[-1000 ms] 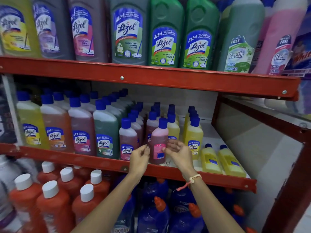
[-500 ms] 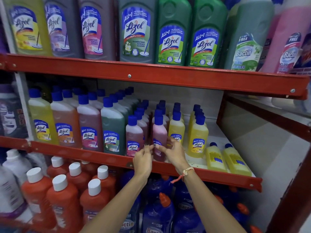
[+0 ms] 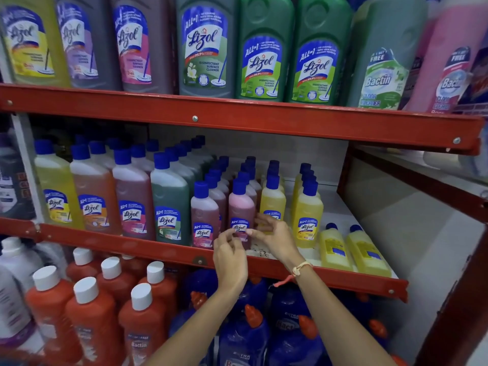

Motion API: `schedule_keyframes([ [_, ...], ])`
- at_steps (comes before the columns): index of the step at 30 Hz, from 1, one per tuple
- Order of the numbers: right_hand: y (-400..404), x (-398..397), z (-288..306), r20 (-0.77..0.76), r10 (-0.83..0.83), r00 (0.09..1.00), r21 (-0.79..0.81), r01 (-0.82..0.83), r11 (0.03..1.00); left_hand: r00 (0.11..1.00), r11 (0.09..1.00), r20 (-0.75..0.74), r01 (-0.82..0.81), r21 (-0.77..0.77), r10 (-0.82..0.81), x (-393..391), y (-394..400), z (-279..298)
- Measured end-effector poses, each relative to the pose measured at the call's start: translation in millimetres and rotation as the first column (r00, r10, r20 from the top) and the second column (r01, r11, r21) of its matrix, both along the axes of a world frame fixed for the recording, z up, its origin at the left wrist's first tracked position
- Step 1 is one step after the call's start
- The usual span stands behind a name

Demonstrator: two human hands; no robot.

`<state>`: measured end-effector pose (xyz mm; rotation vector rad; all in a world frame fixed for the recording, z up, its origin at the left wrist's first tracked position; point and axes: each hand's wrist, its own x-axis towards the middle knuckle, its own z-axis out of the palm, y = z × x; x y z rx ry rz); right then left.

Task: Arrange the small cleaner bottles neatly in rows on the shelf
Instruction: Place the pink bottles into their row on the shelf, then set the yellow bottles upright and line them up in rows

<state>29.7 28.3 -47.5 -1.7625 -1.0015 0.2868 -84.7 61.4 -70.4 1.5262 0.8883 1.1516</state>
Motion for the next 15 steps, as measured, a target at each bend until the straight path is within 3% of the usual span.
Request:
schedule_keyframes([
  [3,-31.8,24.5,4.3,0.117,-0.285,0.951,-0.004,0.288,0.958,0.985,0.985,-0.053,0.165,0.050,-0.162,18.0,-10.7,2.1],
  [6,-75.4,49.0,16.5,0.379,-0.550,0.744,-0.038,0.607,0.794,0.913,0.932,-0.191,0.361,-0.038,-0.361,55.6,-13.4,6.5],
  [8,-95.8,66.1,19.7,0.490,-0.535,0.688,-0.192,0.684,0.703,0.843,0.883,-0.264,0.453,-0.118,-0.468,85.0,-19.1,9.6],
  [10,-103.4,82.6,14.5,0.584,-0.431,0.688,-0.356,0.694,0.626,0.766,0.843,-0.357,0.514,-0.160,-0.535,111.5,-29.9,11.8],
  [13,-108.7,96.1,8.9,0.650,-0.235,0.723,-0.465,0.622,0.630,0.684,0.807,-0.443,0.556,-0.197,-0.579,138.6,-50.0,18.2],
  [15,-115.5,98.7,14.5,0.575,-0.252,0.778,-0.499,0.578,0.645,0.675,0.819,-0.480,0.538,-0.198,-0.560,149.8,-56.3,19.5],
])
